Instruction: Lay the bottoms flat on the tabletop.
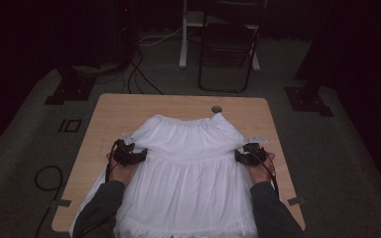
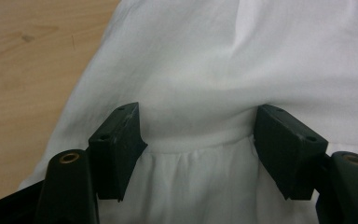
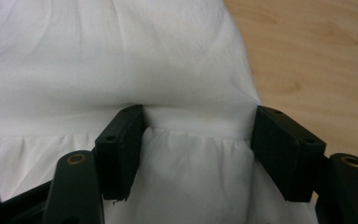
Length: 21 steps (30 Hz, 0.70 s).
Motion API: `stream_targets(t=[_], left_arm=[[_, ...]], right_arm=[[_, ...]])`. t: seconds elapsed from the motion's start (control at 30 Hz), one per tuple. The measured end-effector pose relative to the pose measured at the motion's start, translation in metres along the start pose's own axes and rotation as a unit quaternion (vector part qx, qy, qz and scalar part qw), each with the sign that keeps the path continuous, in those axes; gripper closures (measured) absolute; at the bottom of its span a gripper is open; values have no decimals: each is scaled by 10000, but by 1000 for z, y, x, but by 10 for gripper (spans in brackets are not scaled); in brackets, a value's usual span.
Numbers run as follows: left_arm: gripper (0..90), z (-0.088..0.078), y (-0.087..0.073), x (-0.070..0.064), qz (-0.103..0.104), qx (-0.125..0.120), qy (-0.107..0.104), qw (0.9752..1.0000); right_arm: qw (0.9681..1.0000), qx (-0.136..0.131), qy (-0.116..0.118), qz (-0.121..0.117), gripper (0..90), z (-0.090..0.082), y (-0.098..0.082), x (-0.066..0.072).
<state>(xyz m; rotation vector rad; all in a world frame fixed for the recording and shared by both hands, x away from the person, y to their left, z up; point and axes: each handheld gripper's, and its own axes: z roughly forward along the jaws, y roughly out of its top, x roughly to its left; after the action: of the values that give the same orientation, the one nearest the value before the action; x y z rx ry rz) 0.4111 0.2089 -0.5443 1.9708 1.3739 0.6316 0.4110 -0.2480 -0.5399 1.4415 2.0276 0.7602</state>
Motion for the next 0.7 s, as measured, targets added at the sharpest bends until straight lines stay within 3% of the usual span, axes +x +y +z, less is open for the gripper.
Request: stream_targets(t=[0.43,0.6,0.7], left_arm=[[294,35,33,10,-294,47,360,9989],[280,40,38,8,-424,61,484,9979],[280,39,37,6,-406,82,454,9981]], right_arm=[[9987,212,-338,310,347,45,49,-11],[9970,412,-475,447,324,54,62,-16],[9969,483,-514,361,331,53,63,-14]])
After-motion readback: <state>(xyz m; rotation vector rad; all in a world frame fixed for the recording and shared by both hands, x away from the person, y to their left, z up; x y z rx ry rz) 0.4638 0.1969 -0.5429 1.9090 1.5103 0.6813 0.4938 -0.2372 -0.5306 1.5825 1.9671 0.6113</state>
